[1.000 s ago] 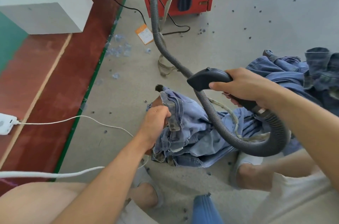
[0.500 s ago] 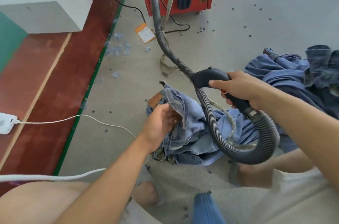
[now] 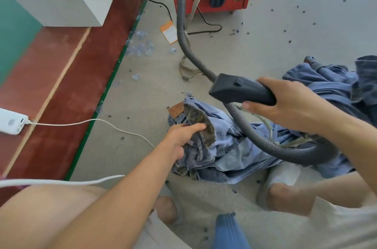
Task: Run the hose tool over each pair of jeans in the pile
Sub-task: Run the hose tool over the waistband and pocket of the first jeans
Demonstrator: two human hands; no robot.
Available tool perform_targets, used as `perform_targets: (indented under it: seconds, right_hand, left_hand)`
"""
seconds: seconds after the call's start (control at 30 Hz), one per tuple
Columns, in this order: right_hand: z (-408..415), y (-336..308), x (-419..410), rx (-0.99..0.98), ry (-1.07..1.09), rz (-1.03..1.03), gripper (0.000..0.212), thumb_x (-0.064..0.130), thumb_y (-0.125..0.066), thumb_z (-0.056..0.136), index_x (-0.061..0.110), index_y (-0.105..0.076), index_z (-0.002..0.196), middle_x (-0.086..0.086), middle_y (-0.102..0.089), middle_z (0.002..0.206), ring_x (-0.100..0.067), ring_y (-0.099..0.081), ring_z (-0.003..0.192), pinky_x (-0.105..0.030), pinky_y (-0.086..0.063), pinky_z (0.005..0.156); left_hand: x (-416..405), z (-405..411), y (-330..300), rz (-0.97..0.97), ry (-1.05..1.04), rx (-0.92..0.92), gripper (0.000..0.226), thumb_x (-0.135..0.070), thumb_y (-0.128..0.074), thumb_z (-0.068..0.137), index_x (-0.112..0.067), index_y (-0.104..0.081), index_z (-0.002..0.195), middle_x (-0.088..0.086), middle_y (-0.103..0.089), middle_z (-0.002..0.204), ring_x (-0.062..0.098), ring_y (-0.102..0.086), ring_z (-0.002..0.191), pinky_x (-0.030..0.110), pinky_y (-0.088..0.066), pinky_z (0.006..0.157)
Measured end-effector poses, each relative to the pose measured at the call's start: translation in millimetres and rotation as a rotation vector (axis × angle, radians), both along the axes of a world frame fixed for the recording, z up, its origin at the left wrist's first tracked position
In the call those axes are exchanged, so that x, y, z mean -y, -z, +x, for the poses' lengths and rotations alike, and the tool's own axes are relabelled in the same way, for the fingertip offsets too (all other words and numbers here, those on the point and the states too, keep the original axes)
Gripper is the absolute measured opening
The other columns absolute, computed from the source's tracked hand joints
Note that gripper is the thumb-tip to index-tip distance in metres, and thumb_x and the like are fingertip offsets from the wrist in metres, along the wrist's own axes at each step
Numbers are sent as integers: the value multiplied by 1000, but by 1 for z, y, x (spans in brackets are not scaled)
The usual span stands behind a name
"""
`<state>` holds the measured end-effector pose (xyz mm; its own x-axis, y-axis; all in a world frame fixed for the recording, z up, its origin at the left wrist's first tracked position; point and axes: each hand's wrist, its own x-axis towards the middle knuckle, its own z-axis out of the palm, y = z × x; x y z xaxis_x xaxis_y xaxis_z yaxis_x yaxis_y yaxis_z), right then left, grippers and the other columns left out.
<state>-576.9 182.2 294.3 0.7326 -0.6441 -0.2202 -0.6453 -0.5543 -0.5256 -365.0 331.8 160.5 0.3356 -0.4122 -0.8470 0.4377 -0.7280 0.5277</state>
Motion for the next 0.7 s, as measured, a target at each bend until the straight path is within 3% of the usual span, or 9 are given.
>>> perform_targets:
  seconds: [0.07, 0.13, 0.2, 0.3, 0.43, 0.5, 0.57, 0.7]
  right_hand:
    - [1, 1, -6, -19, -56, 11, 26, 69, -57, 84, 46, -52, 96, 21, -64, 78, 4, -61, 68, -19, -39, 51]
    - [2, 4, -9, -49, -76, 5, 30, 69, -56, 83, 44, -53, 100, 15, -64, 72, -3, -61, 62, -27, -47, 57]
    - [3, 6, -8, -80, -87, 5, 33, 66, -57, 83, 40, -55, 103, 12, -64, 73, -4, -61, 64, -31, -50, 62]
    - [0, 5, -3, -94, -110, 45, 26, 64, -59, 84, 41, -56, 97, 10, -65, 70, -4, -63, 62, -26, -44, 57]
    - [-4, -1, 2, -80, -124, 50, 23, 65, -59, 83, 44, -56, 94, 30, -64, 82, 5, -61, 72, -20, -37, 54]
    - [-7, -3, 4, -97, -147, 34, 23, 63, -61, 84, 44, -56, 95, 35, -61, 85, 7, -60, 75, -20, -37, 55]
    - [-11, -4, 6, -115, -169, 23, 22, 60, -63, 85, 46, -56, 99, 30, -63, 82, 7, -61, 74, -21, -38, 55]
    - [-21, -2, 7, -165, -213, -57, 31, 60, -63, 81, 49, -56, 109, 17, -65, 70, 2, -61, 71, -25, -45, 58]
  left_hand:
    - [1, -1, -2, -97, -146, -183, 34, -22, -80, 88, -7, -72, 118, 16, -79, 99, 33, -77, 88, 49, -63, 78]
    - [-1, -1, -4, -152, -310, -370, 25, -28, -71, 94, -6, -78, 104, 17, -78, 99, 32, -77, 85, 46, -64, 75]
    - [-4, 1, -7, -155, -389, -468, 31, -33, -68, 95, -5, -77, 105, 16, -77, 107, 33, -75, 95, 46, -62, 85]
    - [-9, 7, -13, -108, -276, -548, 41, -34, -76, 90, -4, -71, 118, 16, -72, 124, 34, -69, 112, 49, -54, 101]
    - [-6, 15, -18, -207, -219, -586, 36, -35, -65, 99, -3, -72, 113, 17, -73, 118, 33, -73, 102, 47, -61, 86]
    - [-5, 21, -17, -291, -244, -589, 49, -42, -56, 104, -2, -66, 130, 20, -69, 130, 36, -69, 116, 50, -58, 95]
    - [-7, 25, -18, -342, -175, -618, 60, -49, -56, 102, -3, -58, 141, 23, -62, 139, 40, -62, 127, 56, -49, 107]
    - [-7, 20, -23, -337, 11, -563, 43, -23, -70, 93, 2, -63, 127, 28, -65, 131, 37, -71, 112, 49, -60, 93]
